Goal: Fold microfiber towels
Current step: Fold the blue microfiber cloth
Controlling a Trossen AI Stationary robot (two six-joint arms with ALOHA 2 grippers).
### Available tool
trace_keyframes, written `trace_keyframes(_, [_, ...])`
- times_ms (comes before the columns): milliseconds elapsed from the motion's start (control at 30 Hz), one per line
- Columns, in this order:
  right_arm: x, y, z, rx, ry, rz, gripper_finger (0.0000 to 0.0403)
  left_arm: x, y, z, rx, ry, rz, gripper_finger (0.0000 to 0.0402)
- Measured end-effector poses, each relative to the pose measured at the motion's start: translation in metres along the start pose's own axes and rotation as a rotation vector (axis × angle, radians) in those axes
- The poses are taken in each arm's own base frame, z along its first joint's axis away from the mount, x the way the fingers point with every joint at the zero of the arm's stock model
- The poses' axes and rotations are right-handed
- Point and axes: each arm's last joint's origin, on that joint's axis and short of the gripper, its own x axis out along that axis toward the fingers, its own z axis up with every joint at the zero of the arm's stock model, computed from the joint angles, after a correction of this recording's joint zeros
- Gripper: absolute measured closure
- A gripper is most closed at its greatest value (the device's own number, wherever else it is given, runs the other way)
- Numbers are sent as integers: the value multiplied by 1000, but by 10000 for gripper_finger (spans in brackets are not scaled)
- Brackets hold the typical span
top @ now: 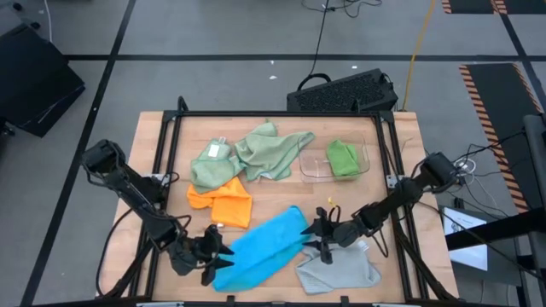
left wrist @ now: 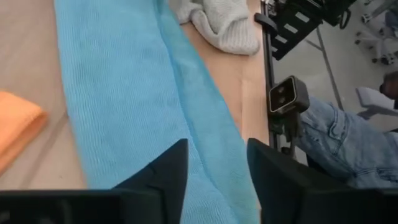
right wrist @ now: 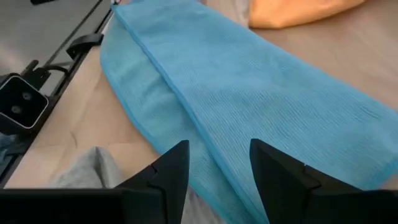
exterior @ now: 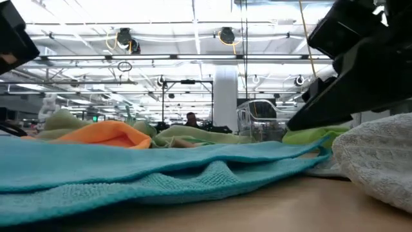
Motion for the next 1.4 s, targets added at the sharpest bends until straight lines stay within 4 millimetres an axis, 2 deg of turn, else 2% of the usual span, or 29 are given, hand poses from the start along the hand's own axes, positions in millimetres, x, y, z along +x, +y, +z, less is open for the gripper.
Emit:
trace_keyframes(133, [11,6,2,-22,12,-1,243,-6,-6,-9,89,8,-21,219])
trace_keyframes(300, [19,9,4,-38,49,-27,243,-5,-14,-36,199,31,-2,218])
trace_keyframes(467, [22,7,8,-14,45,-36,243,4,-38,-54,359,77,-17,217])
trace_keyframes(567, [22,7,7,6,60,-15,243,12,-49,-64,426,139,31,217])
trace_keyframes(900, [22,6,6,22,73,-21,243,24,-73,-84,464,216,127,217])
trace_keyframes(1067, [22,6,6,18,69,-20,243,25,-69,-85,473,209,207,218])
trace_keyframes(1167, [22,6,6,15,70,-20,243,25,-70,-86,438,253,192,235])
trace_keyframes(1400, [22,7,6,-16,67,-18,243,19,-73,-94,395,272,178,307])
